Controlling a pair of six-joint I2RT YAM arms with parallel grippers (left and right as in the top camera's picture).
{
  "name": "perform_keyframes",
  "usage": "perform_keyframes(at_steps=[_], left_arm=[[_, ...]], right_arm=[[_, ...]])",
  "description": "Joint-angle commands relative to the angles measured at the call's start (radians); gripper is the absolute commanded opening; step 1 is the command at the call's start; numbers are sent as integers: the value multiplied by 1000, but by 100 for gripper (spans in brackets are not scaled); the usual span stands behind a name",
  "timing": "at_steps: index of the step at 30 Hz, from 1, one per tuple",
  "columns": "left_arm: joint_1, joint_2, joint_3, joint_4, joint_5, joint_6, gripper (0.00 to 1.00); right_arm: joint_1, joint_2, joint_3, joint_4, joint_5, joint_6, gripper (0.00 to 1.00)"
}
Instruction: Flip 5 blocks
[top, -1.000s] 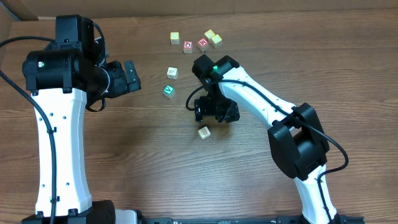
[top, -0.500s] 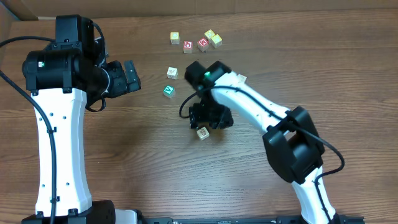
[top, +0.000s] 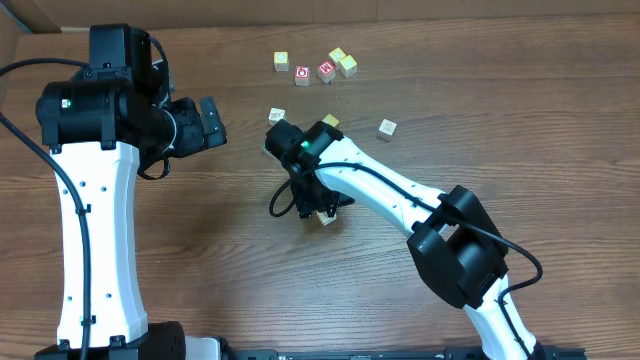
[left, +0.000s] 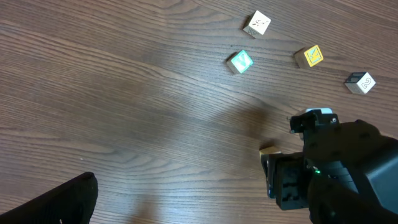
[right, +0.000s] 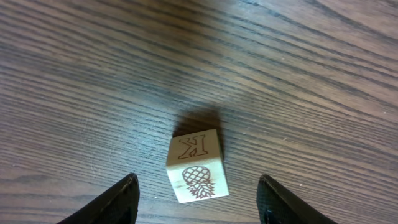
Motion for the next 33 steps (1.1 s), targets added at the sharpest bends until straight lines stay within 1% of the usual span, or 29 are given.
perform_keyframes(at_steps=[1,6,10,11,12,15,17,20,23,25,27,33], left_arm=[[4,6,11,1,-7,-13,100],[4,6,11,1,-7,-13,100],[4,6,11,2,-7,-13,100],[4,6,11,2,-7,-13,100],[4,6,11,2,-7,-13,100],[4,6,11,1,-7,-13,100],[4,6,11,2,-7,-13,100],[4,6,11,1,-7,-13,100],[4,6,11,2,-7,-13,100],[4,6,11,1,-7,-13,100],[4,6,11,2,-7,-13,100],[4,6,11,1,-7,-13,100]], right_arm=[[2,2,-11,10,20,-13,62],[2,2,-55,26,11,-61,62],[2,2,-87,59,11,-64,61],[2,2,-87,63,11,-64,59],[2,2,-87,67,12,-64,54],[-2,2,-87,80,12,-64,44],[-8,2,-87,85,12,-60,40],[-29,2,-87,82,11,-51,38],[-64,2,-87,73,11,-3,38],[-93,2,-87,87,0,-4,38],[-107,2,-87,96,-18,-4,35],[-114,2,-87,105,-30,-4,34]])
